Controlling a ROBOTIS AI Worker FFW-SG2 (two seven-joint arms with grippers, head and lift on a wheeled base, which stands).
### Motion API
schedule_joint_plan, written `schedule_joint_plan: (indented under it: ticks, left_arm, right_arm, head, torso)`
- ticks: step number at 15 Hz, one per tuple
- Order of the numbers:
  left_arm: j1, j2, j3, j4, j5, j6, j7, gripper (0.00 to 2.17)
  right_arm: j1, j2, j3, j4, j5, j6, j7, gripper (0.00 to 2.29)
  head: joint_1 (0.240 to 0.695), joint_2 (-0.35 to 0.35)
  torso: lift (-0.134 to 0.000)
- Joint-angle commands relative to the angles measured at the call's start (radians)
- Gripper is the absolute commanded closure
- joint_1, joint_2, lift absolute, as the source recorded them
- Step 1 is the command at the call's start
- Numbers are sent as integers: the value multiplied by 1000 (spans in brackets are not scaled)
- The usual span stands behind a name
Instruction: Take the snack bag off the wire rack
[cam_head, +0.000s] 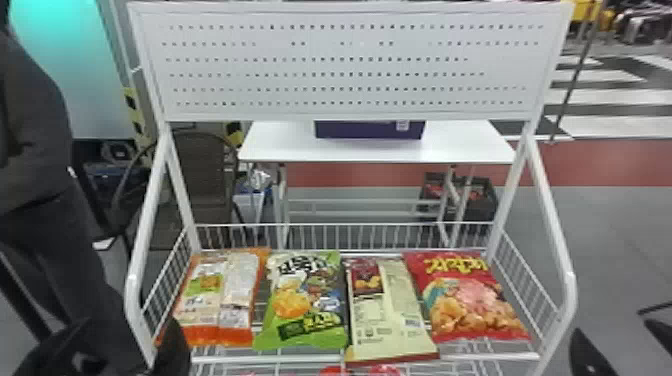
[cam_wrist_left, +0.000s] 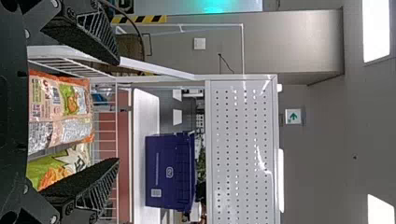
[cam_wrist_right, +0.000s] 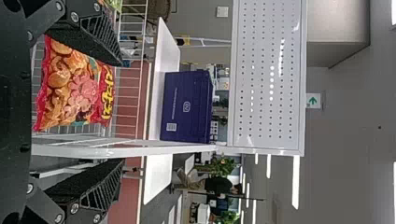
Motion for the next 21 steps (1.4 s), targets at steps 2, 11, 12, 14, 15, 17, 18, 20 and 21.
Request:
schedule_joint_plan:
  ticks: [2, 11, 12, 14, 15, 17, 18, 20, 21]
  left_arm:
    - [-9, 0, -2, 6, -1, 6, 0, 164]
    - [-15, 3, -4, 6, -6, 15, 0, 164]
    - [-15, 1, -7, 6, -6, 18, -2, 164]
    - [-17, 3, -7, 6, -8, 28, -2, 164]
    - [-20, 4, -7, 7, -6, 37, -2, 164]
    - [-29, 7, -7, 7, -6, 46, -2, 164]
    - [-38, 11, -7, 9, -6, 61, -2, 164]
    - [-60, 18, -7, 20, 0, 95, -2, 164]
    - [-63, 21, -7, 23, 3, 98, -2, 164]
  right_arm:
    - [-1, 0, 1, 2, 0, 3, -1, 178]
    - [-76, -6, 50, 51, -3, 49, -2, 178]
    - [-118, -11, 76, 69, 1, 71, -5, 178]
    - [-220, -18, 148, 131, 32, 141, -22, 178]
    - [-283, -20, 185, 174, 37, 181, -25, 178]
    - [-423, -9, 255, 280, 41, 221, -38, 178]
    - [-489, -6, 300, 330, 43, 239, -41, 178]
    - [-604, 12, 381, 428, 56, 276, -48, 188]
    - [-644, 29, 398, 467, 64, 279, -48, 188]
  head:
    - [499, 0]
    - [499, 0]
    - [499, 0]
    - [499, 0]
    - [499, 0]
    - [499, 0]
    - [499, 0]
    - [499, 0]
    - [499, 0]
  torso:
    - [0]
    - [0]
    - [0]
    - [0]
    - [0]
    - [0]
    - [0]
    - [0]
    - [0]
